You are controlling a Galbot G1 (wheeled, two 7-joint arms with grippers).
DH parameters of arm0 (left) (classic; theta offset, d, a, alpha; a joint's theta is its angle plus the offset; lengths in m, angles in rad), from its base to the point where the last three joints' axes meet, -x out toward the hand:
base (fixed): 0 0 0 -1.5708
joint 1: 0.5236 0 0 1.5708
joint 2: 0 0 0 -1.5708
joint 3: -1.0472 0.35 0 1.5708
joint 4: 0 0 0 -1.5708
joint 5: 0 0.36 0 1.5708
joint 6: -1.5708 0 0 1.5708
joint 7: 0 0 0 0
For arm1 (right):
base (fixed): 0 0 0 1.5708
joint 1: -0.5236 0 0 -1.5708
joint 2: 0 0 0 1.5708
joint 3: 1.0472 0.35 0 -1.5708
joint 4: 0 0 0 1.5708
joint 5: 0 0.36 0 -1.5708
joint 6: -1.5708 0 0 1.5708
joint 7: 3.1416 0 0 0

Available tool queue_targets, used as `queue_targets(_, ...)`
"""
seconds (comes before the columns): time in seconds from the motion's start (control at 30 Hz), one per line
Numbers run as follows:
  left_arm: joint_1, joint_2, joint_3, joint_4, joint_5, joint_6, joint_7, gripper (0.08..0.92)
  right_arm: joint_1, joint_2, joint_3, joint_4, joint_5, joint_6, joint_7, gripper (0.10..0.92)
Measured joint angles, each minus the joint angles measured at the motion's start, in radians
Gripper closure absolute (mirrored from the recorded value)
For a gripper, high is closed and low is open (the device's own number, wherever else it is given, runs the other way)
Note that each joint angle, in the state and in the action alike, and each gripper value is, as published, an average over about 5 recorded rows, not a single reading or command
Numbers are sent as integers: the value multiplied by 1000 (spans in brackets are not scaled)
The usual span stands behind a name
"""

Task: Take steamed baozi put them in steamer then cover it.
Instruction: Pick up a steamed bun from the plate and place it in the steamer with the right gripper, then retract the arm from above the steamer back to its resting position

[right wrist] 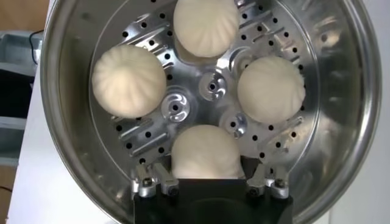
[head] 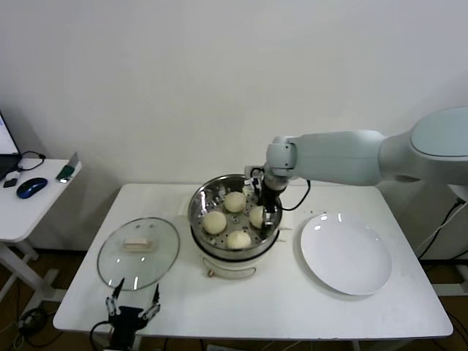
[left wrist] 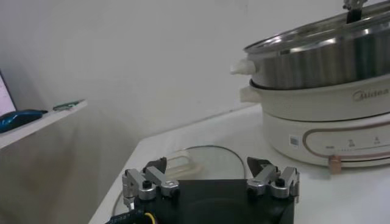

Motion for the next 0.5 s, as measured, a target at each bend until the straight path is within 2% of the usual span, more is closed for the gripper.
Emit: queue_targets(0.5,-10,7,0,5,2,-1,-1,177,53,-65,51,21,39,36,-15,203)
